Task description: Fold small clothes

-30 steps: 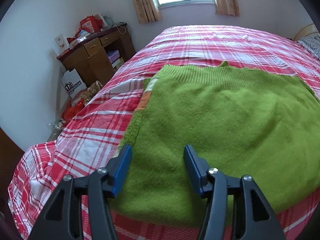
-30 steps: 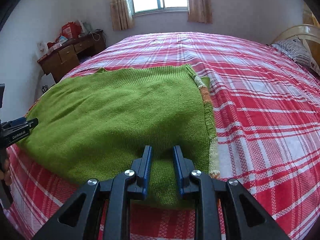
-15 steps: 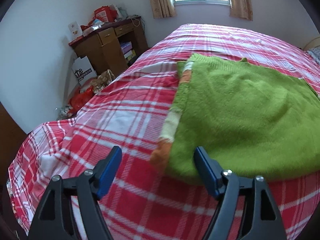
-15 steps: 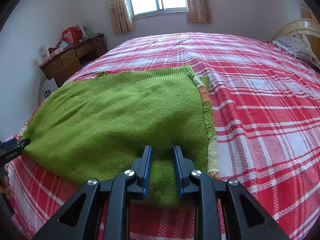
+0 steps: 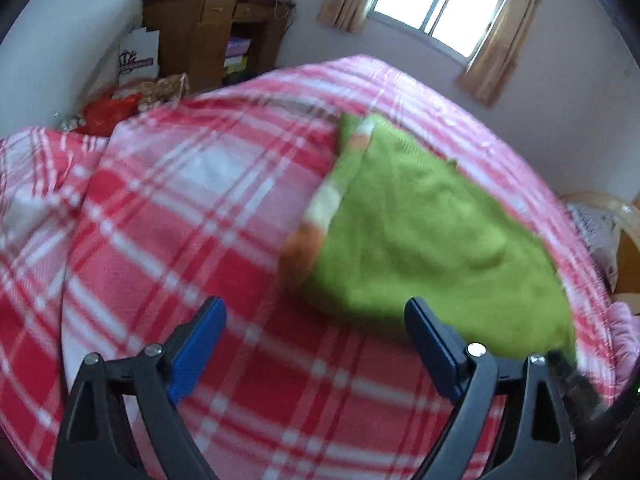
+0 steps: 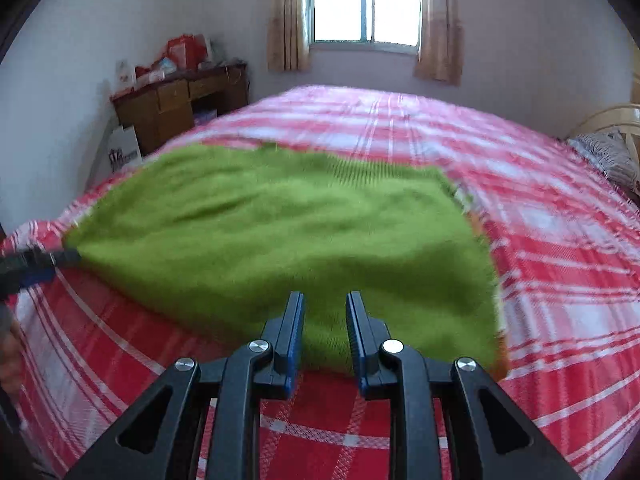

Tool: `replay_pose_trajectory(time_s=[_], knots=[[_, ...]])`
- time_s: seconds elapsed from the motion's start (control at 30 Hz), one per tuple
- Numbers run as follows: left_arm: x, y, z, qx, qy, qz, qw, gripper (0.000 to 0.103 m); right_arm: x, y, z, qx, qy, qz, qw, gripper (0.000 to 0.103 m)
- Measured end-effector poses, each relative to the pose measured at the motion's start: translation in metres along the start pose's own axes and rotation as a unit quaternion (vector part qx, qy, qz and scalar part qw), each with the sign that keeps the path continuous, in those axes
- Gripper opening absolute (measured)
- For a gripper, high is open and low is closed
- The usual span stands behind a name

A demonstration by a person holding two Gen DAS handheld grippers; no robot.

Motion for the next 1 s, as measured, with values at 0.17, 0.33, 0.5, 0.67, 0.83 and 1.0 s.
replay_pose_trajectory(time_s=[0.17, 0.33, 0.5, 0.67, 0.83, 1.0], knots=[[0.028, 0.013, -0.040, 0.000, 0.012, 0.044, 0.9990, 0.092, 0.004, 0.007, 0.002, 0.030, -0.003, -0.029, 0.999, 0.022], [0.070, 0.019, -0.057, -0.027, -0.012, 0.061, 0.9977, 0.088, 0.003, 0.005, 0.003, 0.029, 0.002, -0.032, 0.999, 0.025], [0.078, 0.023, -0.053, -0.044, -0.009, 0.075, 0.9962, 0.080, 0.002, 0.004, 0.003, 0.040, 0.004, -0.054, 0.998, 0.030], [0.071, 0.014, -0.043, -0.028, 0.001, 0.059, 0.9979, 0.038, 0.000, 0.005, 0.004, 0.045, 0.006, -0.060, 0.997, 0.031], [0.072, 0.011, -0.050, -0.041, -0.002, 0.070, 0.9967, 0.026, -0.001, 0.006, 0.005, 0.049, 0.007, -0.064, 0.997, 0.031], [0.065, 0.033, -0.063, -0.015, 0.005, 0.038, 0.9991, 0.017, -0.001, 0.008, 0.005, 0.052, 0.008, -0.067, 0.996, 0.031]])
Point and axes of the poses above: each gripper's, at about its wrist camera, not at the fingertips, and x roughly the way its jaws point, y to its right, z to its underside, the point moved 10 cm from there along x, roughly the way its jaws point, and after that the axes turned 14 degrees about z, right-handed, at the moved point
